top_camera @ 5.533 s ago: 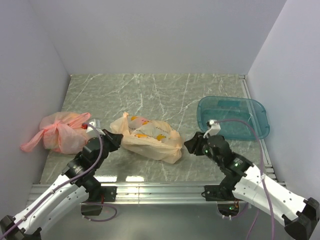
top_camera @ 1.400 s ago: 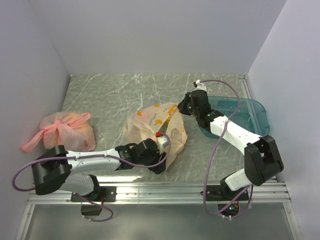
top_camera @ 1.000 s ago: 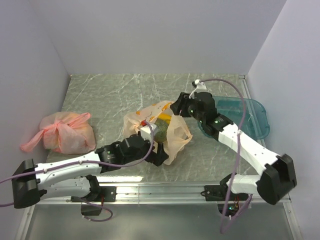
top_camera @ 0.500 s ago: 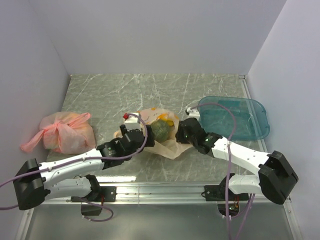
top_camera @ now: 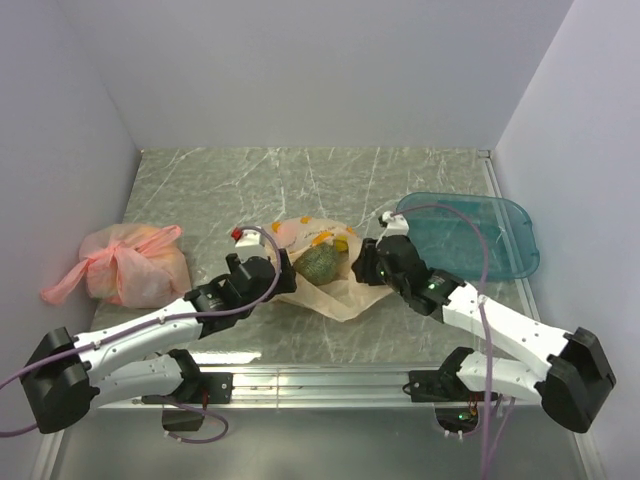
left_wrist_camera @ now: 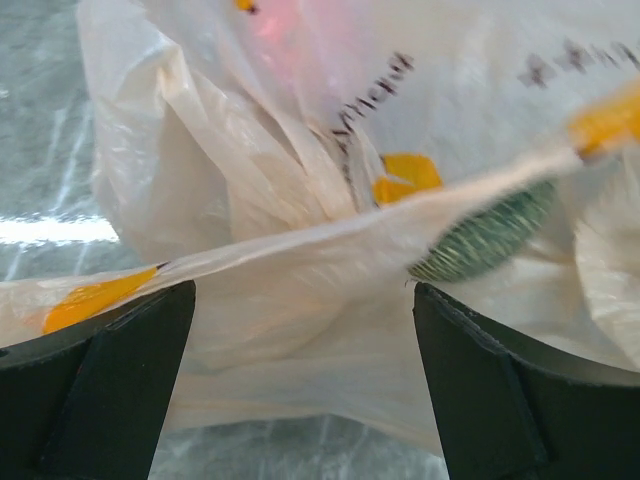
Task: Untie the knot of the plastic bag and take out the fruit
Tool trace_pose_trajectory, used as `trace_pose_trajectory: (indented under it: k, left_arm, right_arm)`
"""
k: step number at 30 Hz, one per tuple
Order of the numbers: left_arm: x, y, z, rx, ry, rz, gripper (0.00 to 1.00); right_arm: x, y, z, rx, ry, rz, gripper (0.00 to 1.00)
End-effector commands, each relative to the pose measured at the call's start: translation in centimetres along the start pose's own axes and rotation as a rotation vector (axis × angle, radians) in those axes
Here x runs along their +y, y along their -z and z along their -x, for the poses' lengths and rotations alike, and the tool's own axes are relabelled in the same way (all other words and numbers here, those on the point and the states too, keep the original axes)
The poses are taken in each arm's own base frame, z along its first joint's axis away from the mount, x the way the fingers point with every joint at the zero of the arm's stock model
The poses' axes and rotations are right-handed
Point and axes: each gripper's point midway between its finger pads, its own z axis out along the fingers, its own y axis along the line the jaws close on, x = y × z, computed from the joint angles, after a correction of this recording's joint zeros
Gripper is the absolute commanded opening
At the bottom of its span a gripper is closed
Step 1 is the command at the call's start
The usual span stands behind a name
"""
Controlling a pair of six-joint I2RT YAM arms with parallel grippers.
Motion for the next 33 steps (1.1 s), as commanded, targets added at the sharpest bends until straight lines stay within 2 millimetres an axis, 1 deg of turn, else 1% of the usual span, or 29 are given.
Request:
trace_pose_trajectory:
  k: [1, 2, 3, 4, 5, 7, 9, 10, 11, 12, 13, 14, 16, 17, 18, 19, 21, 22, 24, 25, 27, 28, 29, 30, 31, 32, 33]
  left_arm:
    - [-4.5, 1.5, 3.7, -0.043, 0.017, -0.170, 0.96]
    - [-5.0, 1.6, 4.2, -0.049, -0.002, -0.183, 0.97]
    - [-5.3, 1.7, 4.6, -0.052, -0.013, -0.188, 0.97]
    - [-6.0, 1.8, 5.4, -0.061, -0.018, -0.196, 0.97]
    - [-6.3, 1.8, 5.8, -0.069, -0.041, -0.204, 0.97]
    - [-7.1, 1.5, 6.5, -0.081, -0.059, -0.210, 0.97]
    - [-7.8, 1.0, 6.9, -0.083, -0.093, -0.212, 0.97]
    - [-8.1, 0.8, 7.0, -0.084, -0.100, -0.213, 0.97]
    - [-8.2, 0.7, 7.1, -0.084, -0.116, -0.212, 0.97]
    - [-8.5, 0.5, 7.1, -0.082, -0.127, -0.213, 0.97]
    - [-8.9, 0.0, 7.2, -0.078, -0.138, -0.209, 0.98]
    - [-8.9, -0.3, 7.1, -0.072, -0.156, -0.200, 0.98]
    - [-9.1, -1.1, 7.3, -0.071, -0.174, -0.170, 0.98]
    - [-9.0, -1.4, 7.3, -0.067, -0.189, -0.160, 0.98]
    - [-9.3, -1.8, 7.5, -0.064, -0.194, -0.153, 0.98]
    - [-9.4, -1.8, 7.6, -0.064, -0.202, -0.152, 0.99]
    - [-9.8, -1.7, 8.1, -0.072, -0.202, -0.159, 0.99]
    - [-9.9, -1.7, 8.3, -0.075, -0.204, -0.163, 0.99]
    - [-10.0, -1.5, 8.6, -0.083, -0.198, -0.169, 0.99]
    - [-9.9, -1.5, 8.8, -0.084, -0.200, -0.166, 0.99]
    - [-9.6, -1.5, 8.9, -0.081, -0.206, -0.151, 0.99]
    - [-9.0, -1.5, 9.1, -0.087, -0.211, -0.123, 0.99]
    - [-8.6, -1.5, 9.2, -0.092, -0.211, -0.102, 0.99]
    - [-7.5, -1.4, 9.0, -0.085, -0.222, -0.065, 0.99]
    - [-6.6, -1.4, 9.1, -0.095, -0.213, -0.024, 0.99]
    - [-5.7, -1.6, 9.1, -0.094, -0.205, 0.005, 0.99]
    - [-4.7, -1.5, 8.6, -0.083, -0.204, 0.022, 0.99]
  right_arm:
    - [5.3, 2.9, 4.6, -0.095, 0.059, 0.195, 0.45]
    - [6.3, 3.6, 5.5, -0.110, 0.061, 0.230, 0.45]
    - [6.8, 3.9, 5.8, -0.111, 0.071, 0.248, 0.45]
    - [7.6, 4.3, 5.9, -0.101, 0.080, 0.287, 0.44]
    - [8.5, 4.7, 6.6, -0.108, 0.091, 0.318, 0.43]
    - [9.5, 5.2, 6.9, -0.101, 0.129, 0.359, 0.43]
    - [10.3, 5.2, 7.9, -0.111, 0.185, 0.373, 0.42]
    - [10.7, 4.7, 7.4, -0.077, 0.218, 0.388, 0.42]
    - [11.2, 4.7, 8.1, -0.075, 0.245, 0.390, 0.42]
    - [11.1, 4.2, 7.9, -0.064, 0.312, 0.389, 0.42]
    - [11.0, 3.6, 7.8, -0.052, 0.343, 0.374, 0.41]
    - [10.9, 2.3, 7.4, -0.019, 0.369, 0.356, 0.41]
    - [9.8, 0.6, 7.3, 0.015, 0.404, 0.348, 0.39]
    - [9.4, -0.7, 7.0, 0.036, 0.403, 0.344, 0.39]
    - [8.0, -1.8, 7.6, 0.035, 0.384, 0.319, 0.37]
    - [7.2, -2.9, 7.3, 0.055, 0.378, 0.307, 0.35]
    - [6.3, -3.9, 7.3, 0.065, 0.403, 0.302, 0.34]
    - [5.8, -4.7, 7.0, 0.082, 0.420, 0.292, 0.33]
    - [5.4, -5.6, 6.8, 0.084, 0.471, 0.282, 0.33]
    - [4.7, -6.6, 6.6, 0.098, 0.501, 0.263, 0.33]
    - [3.2, -7.9, 6.9, 0.107, 0.494, 0.200, 0.33]
    - [1.6, -9.0, 7.0, 0.129, 0.463, 0.158, 0.33]
    - [0.9, -9.4, 6.9, 0.146, 0.439, 0.138, 0.31]
    - [-0.1, -9.8, 6.9, 0.155, 0.400, 0.096, 0.31]
    - [-1.1, -10.1, 6.4, 0.171, 0.378, 0.069, 0.31]
    - [-1.9, -10.2, 6.3, 0.171, 0.340, 0.042, 0.31]
    - [-2.4, -10.3, 6.0, 0.173, 0.326, 0.026, 0.33]
